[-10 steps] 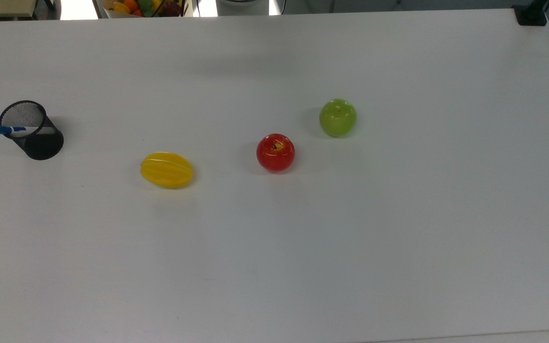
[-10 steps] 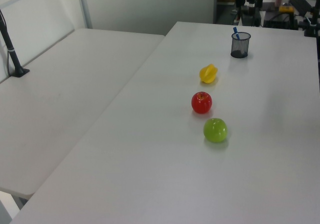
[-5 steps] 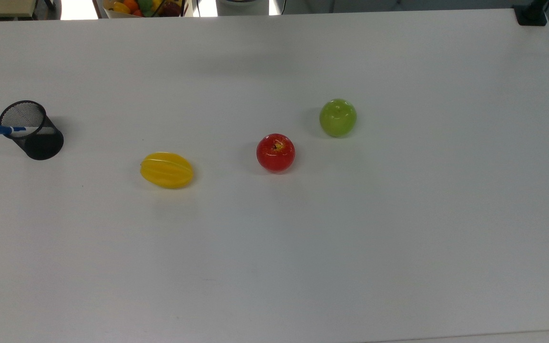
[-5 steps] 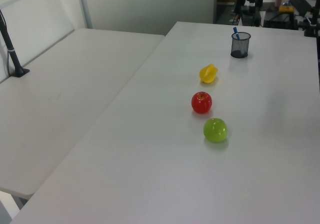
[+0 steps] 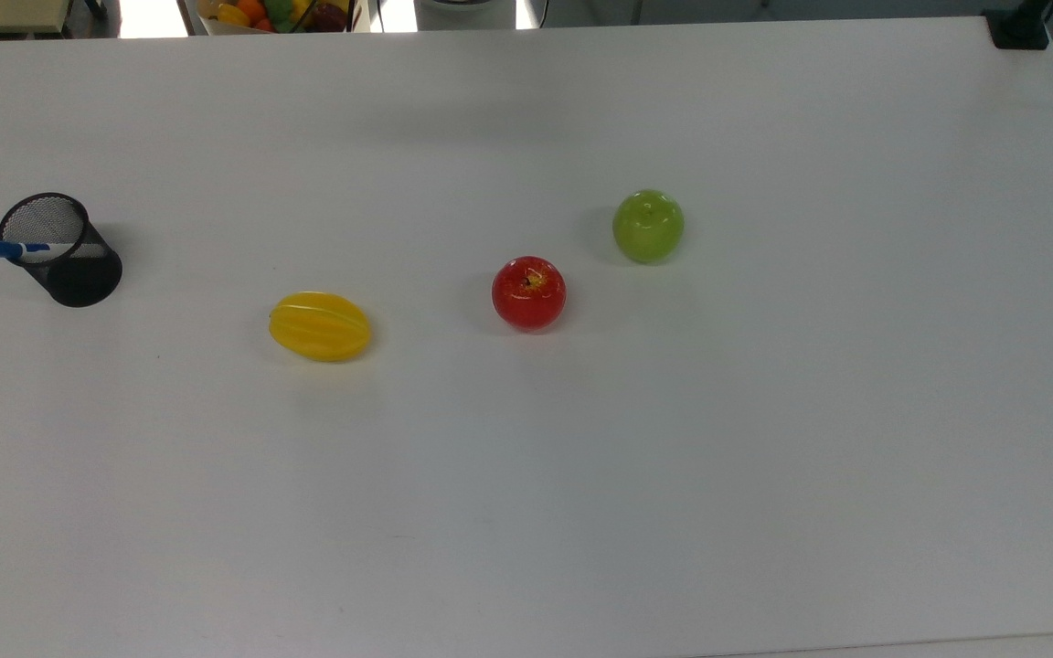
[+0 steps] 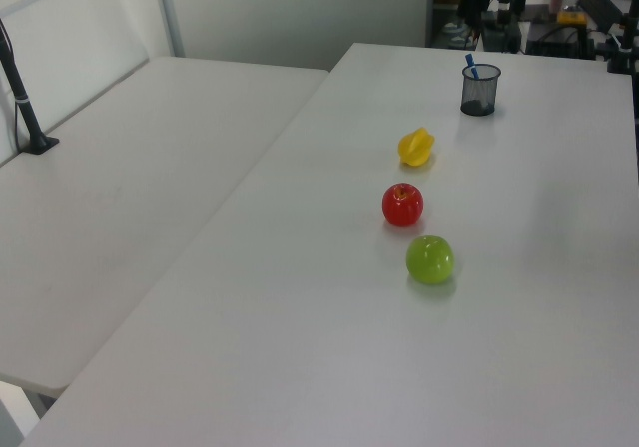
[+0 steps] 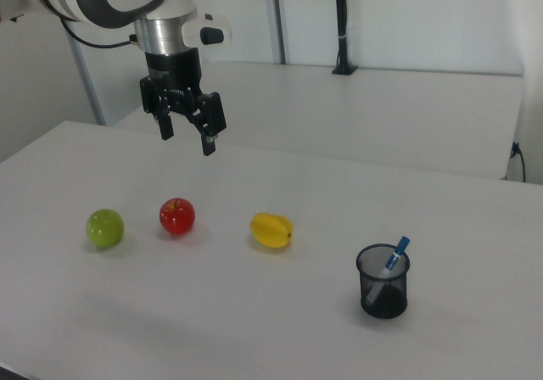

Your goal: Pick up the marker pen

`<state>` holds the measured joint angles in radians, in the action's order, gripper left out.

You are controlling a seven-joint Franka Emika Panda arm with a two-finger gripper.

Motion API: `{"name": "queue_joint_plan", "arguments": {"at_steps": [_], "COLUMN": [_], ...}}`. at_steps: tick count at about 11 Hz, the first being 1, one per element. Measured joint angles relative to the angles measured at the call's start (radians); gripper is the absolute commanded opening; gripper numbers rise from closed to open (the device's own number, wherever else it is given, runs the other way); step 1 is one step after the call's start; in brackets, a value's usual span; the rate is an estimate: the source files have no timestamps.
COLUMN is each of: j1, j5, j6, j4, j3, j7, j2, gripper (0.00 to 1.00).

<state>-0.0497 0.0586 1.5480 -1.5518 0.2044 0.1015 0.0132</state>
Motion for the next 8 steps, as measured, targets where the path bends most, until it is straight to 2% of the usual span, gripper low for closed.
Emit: {"name": "queue_joint_plan", "arguments": {"at_steps": [5, 8], "j1": [0.0, 0.001], "j5": [0.005, 0.005], "j6": [0.014, 0.157], "j4": [0.0, -0.003], "j3": [0.022, 0.08], "j7": [0.0, 0.0], "j2": [0.0, 0.005], "gripper": [1.0, 1.0]}}
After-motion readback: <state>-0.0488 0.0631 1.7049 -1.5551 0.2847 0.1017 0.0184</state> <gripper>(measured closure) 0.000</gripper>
